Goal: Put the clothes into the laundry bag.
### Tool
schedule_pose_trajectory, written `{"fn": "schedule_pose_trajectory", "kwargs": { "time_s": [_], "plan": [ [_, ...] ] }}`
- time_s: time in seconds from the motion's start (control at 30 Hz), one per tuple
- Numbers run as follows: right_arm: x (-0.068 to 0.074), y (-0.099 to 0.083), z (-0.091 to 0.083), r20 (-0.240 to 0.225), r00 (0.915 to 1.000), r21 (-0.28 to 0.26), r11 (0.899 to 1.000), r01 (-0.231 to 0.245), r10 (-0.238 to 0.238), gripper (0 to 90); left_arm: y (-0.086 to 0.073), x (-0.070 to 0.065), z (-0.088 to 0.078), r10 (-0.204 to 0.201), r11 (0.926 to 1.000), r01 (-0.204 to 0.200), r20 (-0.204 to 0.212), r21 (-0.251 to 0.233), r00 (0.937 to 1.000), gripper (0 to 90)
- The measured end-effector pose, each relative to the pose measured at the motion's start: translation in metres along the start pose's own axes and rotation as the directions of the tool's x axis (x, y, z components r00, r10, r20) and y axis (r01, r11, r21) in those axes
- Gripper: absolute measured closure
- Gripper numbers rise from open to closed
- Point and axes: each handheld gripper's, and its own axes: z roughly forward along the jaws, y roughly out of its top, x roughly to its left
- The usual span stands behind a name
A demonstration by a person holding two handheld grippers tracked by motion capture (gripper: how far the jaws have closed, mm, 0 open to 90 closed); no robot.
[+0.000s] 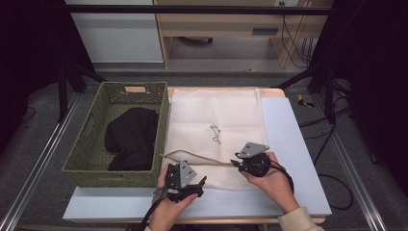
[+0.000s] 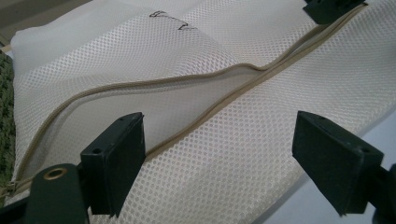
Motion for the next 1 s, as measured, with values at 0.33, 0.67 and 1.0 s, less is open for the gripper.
{"fn": "schedule_pose_trajectory", "kwargs": {
  "time_s": [0.33, 0.67, 1.0],
  "plan": [
    [0.013, 0.016, 0.029, -0.065, 0.9974, 0.029, 0.999, 0.034, -0.032, 67.7, -0.005, 0.001, 0.003, -0.01, 0.9999, 0.01, -0.001, 0.008, 1.0, 19.2],
    [0.022, 0.029, 0.053, -0.056, 0.9978, 0.052, 0.998, 0.039, -0.036, 55.0, -0.005, 0.001, 0.004, -0.007, 1.0, 0.007, -0.001, 0.007, 1.0, 19.1],
    [0.018, 0.03, 0.058, -0.058, 0.998, 0.073, 0.997, 0.03, -0.025, 84.3, -0.005, 0.0, 0.005, -0.007, 0.9999, 0.007, 0.004, 0.009, 1.0, 20.7]
  ]
}}
